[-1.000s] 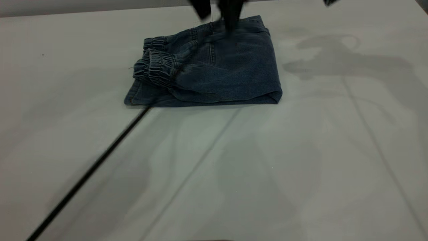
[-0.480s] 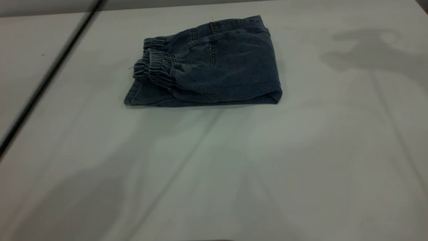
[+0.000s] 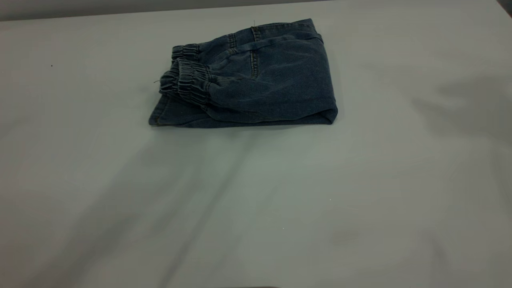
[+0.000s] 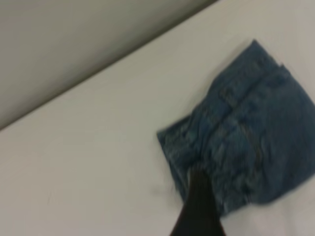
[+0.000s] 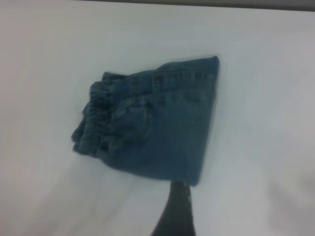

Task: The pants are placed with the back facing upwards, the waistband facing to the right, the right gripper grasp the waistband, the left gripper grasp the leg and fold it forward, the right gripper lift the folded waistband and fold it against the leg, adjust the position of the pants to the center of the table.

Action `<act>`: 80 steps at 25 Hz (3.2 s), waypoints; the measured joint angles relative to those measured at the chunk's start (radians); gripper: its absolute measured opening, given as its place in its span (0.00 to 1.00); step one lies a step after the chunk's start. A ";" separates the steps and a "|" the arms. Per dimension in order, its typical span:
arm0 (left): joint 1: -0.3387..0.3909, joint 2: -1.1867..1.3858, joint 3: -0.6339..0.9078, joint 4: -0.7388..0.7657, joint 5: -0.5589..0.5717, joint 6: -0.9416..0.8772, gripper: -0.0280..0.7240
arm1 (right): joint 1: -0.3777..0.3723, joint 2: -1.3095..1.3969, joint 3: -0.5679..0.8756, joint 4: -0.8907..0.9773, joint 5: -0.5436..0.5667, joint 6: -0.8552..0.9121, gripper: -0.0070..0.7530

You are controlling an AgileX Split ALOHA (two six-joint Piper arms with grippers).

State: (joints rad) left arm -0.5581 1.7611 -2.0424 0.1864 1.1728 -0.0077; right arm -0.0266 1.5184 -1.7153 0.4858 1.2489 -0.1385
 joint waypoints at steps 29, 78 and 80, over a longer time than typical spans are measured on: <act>0.000 -1.332 1.152 -0.050 0.000 -0.005 0.74 | 0.000 -1.268 0.866 -0.132 0.031 -0.015 0.77; 0.000 -1.564 1.553 -0.167 -0.048 0.008 0.74 | 0.048 -1.529 1.240 -0.285 -0.100 -0.011 0.77; 0.000 -1.565 1.553 -0.167 -0.048 0.008 0.74 | 0.048 -1.529 1.240 -0.285 -0.100 -0.011 0.77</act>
State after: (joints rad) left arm -0.5581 0.1962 -0.4893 0.0196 1.1244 0.0000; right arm 0.0213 -0.0106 -0.4752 0.2003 1.1485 -0.1491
